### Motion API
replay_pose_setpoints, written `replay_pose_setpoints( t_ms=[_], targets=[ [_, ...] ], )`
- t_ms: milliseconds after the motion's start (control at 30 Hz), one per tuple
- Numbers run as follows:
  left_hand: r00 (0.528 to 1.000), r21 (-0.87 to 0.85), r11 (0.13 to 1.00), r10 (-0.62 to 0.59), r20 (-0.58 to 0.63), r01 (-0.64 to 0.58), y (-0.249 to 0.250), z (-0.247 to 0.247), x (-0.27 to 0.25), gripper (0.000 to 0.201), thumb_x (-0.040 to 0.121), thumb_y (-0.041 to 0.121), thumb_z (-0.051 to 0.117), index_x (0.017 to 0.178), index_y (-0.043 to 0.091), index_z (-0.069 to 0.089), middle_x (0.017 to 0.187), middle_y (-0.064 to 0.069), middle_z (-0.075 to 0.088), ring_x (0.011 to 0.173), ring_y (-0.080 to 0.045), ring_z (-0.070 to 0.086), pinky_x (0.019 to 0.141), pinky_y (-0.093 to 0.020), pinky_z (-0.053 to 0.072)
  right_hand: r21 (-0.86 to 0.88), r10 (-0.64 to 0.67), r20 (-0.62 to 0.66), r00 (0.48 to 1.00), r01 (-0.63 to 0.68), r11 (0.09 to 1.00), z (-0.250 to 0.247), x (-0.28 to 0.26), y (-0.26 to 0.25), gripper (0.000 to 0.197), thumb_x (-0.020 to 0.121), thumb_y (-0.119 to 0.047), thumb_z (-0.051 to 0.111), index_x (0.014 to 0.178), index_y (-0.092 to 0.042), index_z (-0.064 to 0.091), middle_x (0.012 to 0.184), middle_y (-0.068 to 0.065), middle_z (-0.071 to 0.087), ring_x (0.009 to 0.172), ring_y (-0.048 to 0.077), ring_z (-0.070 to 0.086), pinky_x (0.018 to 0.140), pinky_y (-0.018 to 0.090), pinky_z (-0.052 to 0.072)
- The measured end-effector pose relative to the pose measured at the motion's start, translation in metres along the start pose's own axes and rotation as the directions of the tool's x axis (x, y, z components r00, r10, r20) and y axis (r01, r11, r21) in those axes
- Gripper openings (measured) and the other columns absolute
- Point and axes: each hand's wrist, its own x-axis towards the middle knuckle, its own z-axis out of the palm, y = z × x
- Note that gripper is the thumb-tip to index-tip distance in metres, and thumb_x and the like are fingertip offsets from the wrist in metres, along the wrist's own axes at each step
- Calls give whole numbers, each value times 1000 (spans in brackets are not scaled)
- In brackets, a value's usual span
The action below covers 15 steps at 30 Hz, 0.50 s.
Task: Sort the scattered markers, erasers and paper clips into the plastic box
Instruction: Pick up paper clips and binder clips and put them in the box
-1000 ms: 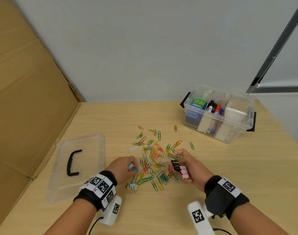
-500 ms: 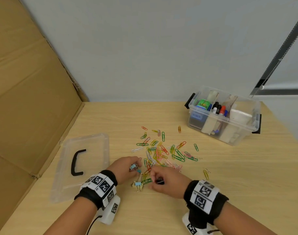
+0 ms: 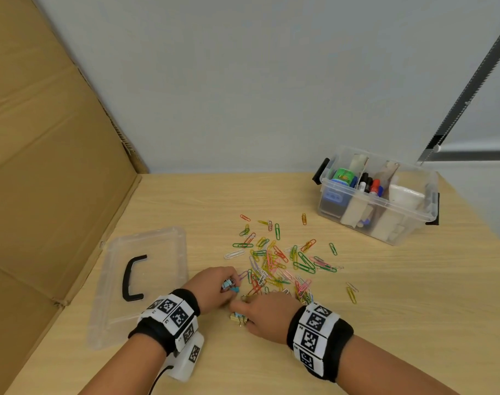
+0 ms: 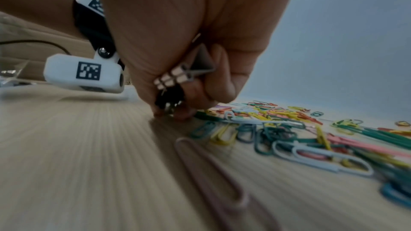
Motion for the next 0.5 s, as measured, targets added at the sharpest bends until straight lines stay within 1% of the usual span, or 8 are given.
replay_pose_setpoints(
  t_ms=[100, 133, 167, 233, 300, 367, 433, 500],
  targets=[
    [999, -111, 994, 9, -34, -13, -1, -2, -1, 15, 84, 20, 62, 95, 30, 58, 89, 7, 62, 77, -10, 58, 74, -26, 49, 15, -16, -15, 1000, 16, 1000, -4, -4, -1, 31, 94, -18, 38, 125, -11, 36, 103, 18, 56, 68, 31, 49, 49, 31, 29],
    [998, -160, 987, 15, -53, -23, -1, -4, -2, 16, 84, 19, 62, 91, 31, 57, 84, 9, 62, 73, -8, 57, 71, -25, 49, 37, -9, -40, 999, 11, 999, -5, -5, -1, 29, 94, -18, 39, 122, -9, 38, 102, 18, 55, 66, 30, 47, 48, 31, 28],
    [997, -198, 980, 20, -74, -34, -2, -6, -3, 16, 84, 17, 62, 90, 32, 57, 81, 10, 61, 70, -6, 55, 69, -22, 47, 65, 5, -72, 997, 0, 998, -6, -6, 0, 28, 94, -19, 39, 119, -7, 40, 101, 18, 56, 67, 31, 48, 50, 32, 30],
    [993, -247, 968, 14, -120, -44, 0, -8, -5, 13, 85, 17, 61, 92, 28, 59, 80, 7, 62, 66, -5, 53, 65, -18, 43, 129, 47, -134, 990, -30, 991, -5, -10, 5, 25, 94, -21, 39, 115, -8, 43, 96, 16, 59, 70, 32, 53, 56, 33, 35],
    [984, -297, 954, -6, -179, -48, 1, -9, -6, 10, 86, 15, 61, 94, 21, 62, 73, 6, 60, 58, -2, 50, 57, -13, 39, 225, 90, -191, 978, -46, 973, -5, -13, 10, 23, 94, -22, 40, 113, -11, 46, 89, 13, 62, 71, 30, 54, 59, 35, 42],
    [972, -334, 941, -31, -232, -49, 3, -11, -7, 9, 87, 13, 61, 93, 20, 62, 67, 7, 58, 53, -1, 48, 54, -12, 37, 340, 137, -233, 963, -51, 939, -3, -16, 15, 20, 94, -22, 42, 111, -12, 48, 82, 10, 61, 69, 26, 55, 61, 35, 44],
    [961, -360, 931, -48, -272, -55, 3, -12, -9, 10, 88, 16, 60, 91, 25, 62, 71, -1, 62, 56, -4, 48, 59, -21, 42, 498, 198, -255, 946, -47, 866, -5, -19, 21, 16, 95, -21, 44, 107, -14, 51, 76, 9, 59, 64, 21, 52, 60, 32, 41],
    [947, -384, 922, -75, -314, -54, 3, -14, -10, 9, 89, 17, 59, 91, 25, 62, 82, -12, 67, 66, -20, 57, 67, -34, 49, 649, 269, -283, 921, -23, 760, -11, -23, 28, 11, 96, -22, 45, 101, -19, 53, 77, 6, 62, 64, 16, 55, 60, 27, 44]
  ],
)
